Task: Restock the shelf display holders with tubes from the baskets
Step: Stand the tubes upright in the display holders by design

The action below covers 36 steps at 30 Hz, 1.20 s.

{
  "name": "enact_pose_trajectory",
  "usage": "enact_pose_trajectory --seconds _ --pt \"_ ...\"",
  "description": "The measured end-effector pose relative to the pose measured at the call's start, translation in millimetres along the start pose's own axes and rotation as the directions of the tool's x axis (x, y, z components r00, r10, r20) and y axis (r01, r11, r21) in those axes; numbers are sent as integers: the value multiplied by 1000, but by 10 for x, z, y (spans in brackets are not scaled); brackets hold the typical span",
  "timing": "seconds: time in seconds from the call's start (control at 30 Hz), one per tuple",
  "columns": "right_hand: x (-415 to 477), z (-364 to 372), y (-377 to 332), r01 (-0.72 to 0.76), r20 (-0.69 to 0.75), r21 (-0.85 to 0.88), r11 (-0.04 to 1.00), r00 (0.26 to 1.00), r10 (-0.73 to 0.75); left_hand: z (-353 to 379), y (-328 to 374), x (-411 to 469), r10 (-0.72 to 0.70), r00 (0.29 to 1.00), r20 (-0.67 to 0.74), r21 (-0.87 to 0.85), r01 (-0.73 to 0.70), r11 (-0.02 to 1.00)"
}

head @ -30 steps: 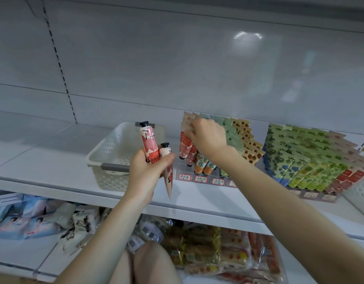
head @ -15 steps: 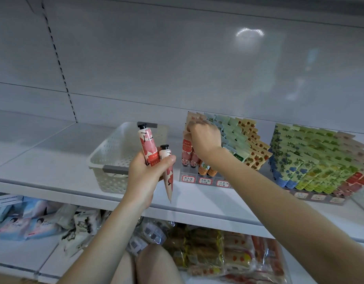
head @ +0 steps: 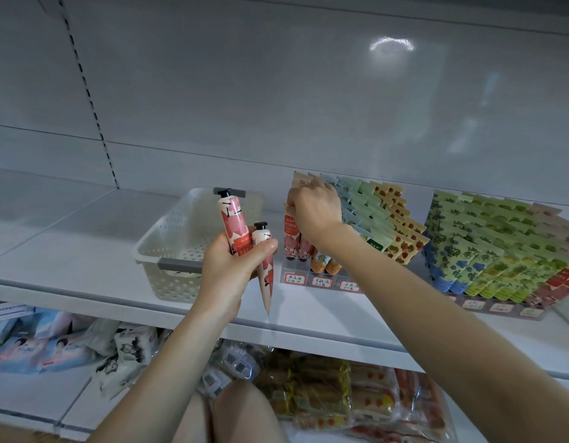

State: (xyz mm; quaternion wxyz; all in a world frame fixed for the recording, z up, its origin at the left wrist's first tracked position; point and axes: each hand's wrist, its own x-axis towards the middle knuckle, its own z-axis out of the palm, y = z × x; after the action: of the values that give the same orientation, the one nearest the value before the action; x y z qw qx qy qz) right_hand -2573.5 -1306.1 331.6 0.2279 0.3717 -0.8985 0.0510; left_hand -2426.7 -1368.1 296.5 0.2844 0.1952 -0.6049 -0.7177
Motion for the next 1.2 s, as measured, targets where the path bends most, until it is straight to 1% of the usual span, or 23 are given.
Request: enact_pose_trajectory --seconds 0.17,0.37,0.43,0.53,0.63,0.67,0.73,0.77,0.83,0.9,0.97,1.03,1.1,1.13,1.17,1.2 --pt "7 -2 21 6 10 25 1000 1000 -6 -2 -2 -23 -5 1000 24 -24 6 1000" --pt "-3 -67 93 27 20 119 993 999 -29 -21 27 -40 15 999 50 -62 -12 998" --pt "-2 -111 122 36 -10 163 986 999 -35 -14 55 -33 9 999 48 -90 -4 996" --pt "-11 -157 177 35 -62 268 963 998 -19 4 111 -14 -19 999 25 -184 23 983" --pt "-47 -214 252 3 -134 382 924 990 53 22 163 8 -39 999 8 -284 39 958" --pt "-77 -244 272 -8 -159 439 898 983 87 29 177 15 -36 999 4 -314 35 949" --pt "-169 -320 288 -34 -145 560 828 980 139 53 213 39 -21 1000 -4 -381 17 925" --pt "-232 -360 278 -55 -97 608 792 985 142 74 235 53 -15 1000 -16 -418 7 909" --pt "-360 -413 256 -101 37 661 743 994 103 131 274 85 -7 998 -62 -489 -24 872" --pt "-476 -486 238 -164 151 709 686 985 79 211 310 107 17 993 -115 -530 -75 845" --pt "-544 -546 242 -228 230 772 593 970 74 286 349 103 36 985 -167 -553 -124 824" --pt "-580 -601 261 -282 284 815 506 956 76 329 361 105 48 981 -186 -560 -146 815" --pt "-590 -658 300 -332 318 863 380 943 101 328 340 108 71 983 -170 -503 -148 852" --pt "-589 -688 324 -342 319 889 306 940 124 309 314 105 89 984 -156 -438 -150 887" --pt "-588 -717 356 -336 304 906 258 940 157 279 285 90 108 984 -143 -356 -153 922" --pt "-587 -745 385 -316 271 912 261 943 194 245 249 67 129 983 -134 -263 -161 951"
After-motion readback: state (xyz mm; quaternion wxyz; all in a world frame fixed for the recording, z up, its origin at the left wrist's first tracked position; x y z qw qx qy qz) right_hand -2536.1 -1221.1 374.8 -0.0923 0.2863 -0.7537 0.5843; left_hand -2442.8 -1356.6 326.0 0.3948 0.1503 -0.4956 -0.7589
